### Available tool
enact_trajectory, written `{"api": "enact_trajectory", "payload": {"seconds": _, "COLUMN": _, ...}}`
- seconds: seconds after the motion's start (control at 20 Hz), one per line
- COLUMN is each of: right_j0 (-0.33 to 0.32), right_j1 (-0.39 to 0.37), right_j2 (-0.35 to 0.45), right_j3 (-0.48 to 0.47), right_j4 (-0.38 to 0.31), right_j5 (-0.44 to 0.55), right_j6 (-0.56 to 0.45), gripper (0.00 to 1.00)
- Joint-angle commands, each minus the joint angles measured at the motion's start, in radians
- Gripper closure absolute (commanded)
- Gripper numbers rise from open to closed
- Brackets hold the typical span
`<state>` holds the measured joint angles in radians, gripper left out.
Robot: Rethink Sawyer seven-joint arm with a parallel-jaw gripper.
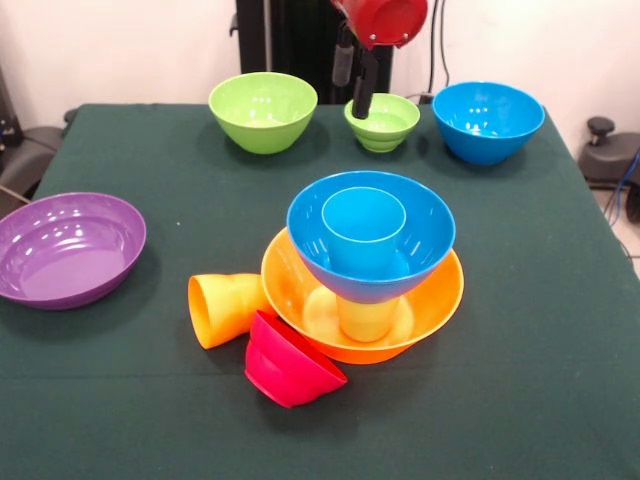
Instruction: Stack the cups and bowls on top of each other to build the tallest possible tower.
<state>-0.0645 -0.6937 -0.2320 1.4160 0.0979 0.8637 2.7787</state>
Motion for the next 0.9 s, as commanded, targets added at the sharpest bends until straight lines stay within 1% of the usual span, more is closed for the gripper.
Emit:
{"api": "enact_trajectory", "payload": {"seconds": 0.05, "right_j0": -0.023, "right_j1": 0.026, "right_j2": 0.073, "right_j3": -0.064, "right_j4": -0.029, "right_j5": 0.13, "right_j6": -0.042, "gripper": 0.0}}
{"api": "enact_trajectory", "payload": {"seconds": 0.45, "right_j0": -0.027, "right_j1": 0.03, "right_j2": 0.074, "right_j3": -0.076, "right_j4": -0.031, "right_j5": 0.142, "right_j6": -0.04, "gripper": 0.0}}
{"api": "enact_trajectory", "payload": {"seconds": 0.65, "right_j0": -0.032, "right_j1": 0.042, "right_j2": 0.079, "right_j3": -0.078, "right_j4": -0.03, "right_j5": 0.123, "right_j6": -0.042, "gripper": 0.0}}
{"api": "enact_trajectory", "payload": {"seconds": 0.9, "right_j0": -0.033, "right_j1": 0.042, "right_j2": 0.072, "right_j3": -0.094, "right_j4": -0.037, "right_j5": 0.144, "right_j6": -0.044, "gripper": 0.0}}
